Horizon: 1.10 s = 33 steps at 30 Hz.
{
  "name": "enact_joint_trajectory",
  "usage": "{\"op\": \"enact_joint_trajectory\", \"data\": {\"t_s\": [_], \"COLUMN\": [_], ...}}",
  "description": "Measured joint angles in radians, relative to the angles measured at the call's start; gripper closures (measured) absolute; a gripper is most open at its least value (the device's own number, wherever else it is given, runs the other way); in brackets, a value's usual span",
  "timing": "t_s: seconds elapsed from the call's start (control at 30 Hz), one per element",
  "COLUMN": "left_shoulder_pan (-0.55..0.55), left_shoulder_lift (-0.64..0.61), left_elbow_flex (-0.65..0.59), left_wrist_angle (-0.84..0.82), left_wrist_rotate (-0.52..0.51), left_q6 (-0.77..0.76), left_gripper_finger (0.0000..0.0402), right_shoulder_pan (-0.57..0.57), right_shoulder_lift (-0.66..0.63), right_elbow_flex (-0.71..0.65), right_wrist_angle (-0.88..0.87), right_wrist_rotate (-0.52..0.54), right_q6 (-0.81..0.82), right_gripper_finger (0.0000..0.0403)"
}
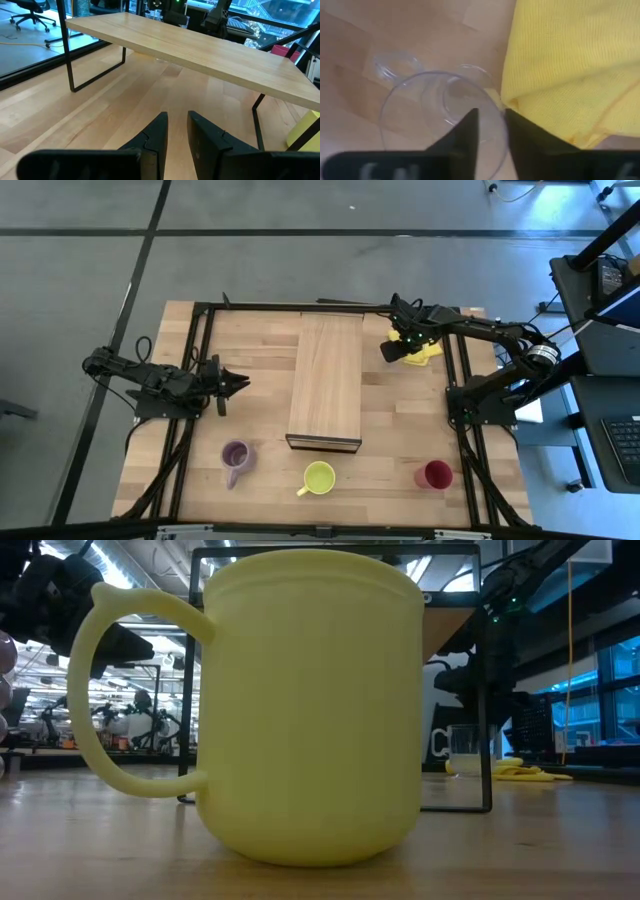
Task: Stack small to large cups/mugs on shelf
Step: Put the transparent mug on the shelf
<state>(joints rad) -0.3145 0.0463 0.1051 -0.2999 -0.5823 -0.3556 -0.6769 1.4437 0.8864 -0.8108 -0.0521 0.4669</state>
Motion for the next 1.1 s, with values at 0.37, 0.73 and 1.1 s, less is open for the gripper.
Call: {"op": "enact_joint_trajectory", "data": {"t_s": [0.37, 0.73, 1.1], "left_shoulder_pan": [0.0, 0.0, 0.0], "left_shoulder_lift": [0.0, 0.0, 0.0], "left_elbow_flex": [0.0, 0.0, 0.0], "left_wrist_angle": [0.0, 0.0, 0.0], "left_wrist_rotate": [0.0, 0.0, 0.0], "left_q6": [0.0, 0.0, 0.0], "left_gripper_finger": [0.0334, 0.0334, 0.0334], "right_shoulder_pan": [0.0, 0.174, 0.298], "right_shoulder_lift": [0.0, 0.0, 0.235], "right_elbow_flex": [0.12, 0.654, 1.046], "right_wrist_angle": [-0.192, -0.529, -0.586], "right_wrist_rotate": [0.039, 0.049, 0.094], "right_q6": [-0.131, -0.209, -0.131], "right_gripper_finger": [0.0388, 0.0391, 0.0392]}}
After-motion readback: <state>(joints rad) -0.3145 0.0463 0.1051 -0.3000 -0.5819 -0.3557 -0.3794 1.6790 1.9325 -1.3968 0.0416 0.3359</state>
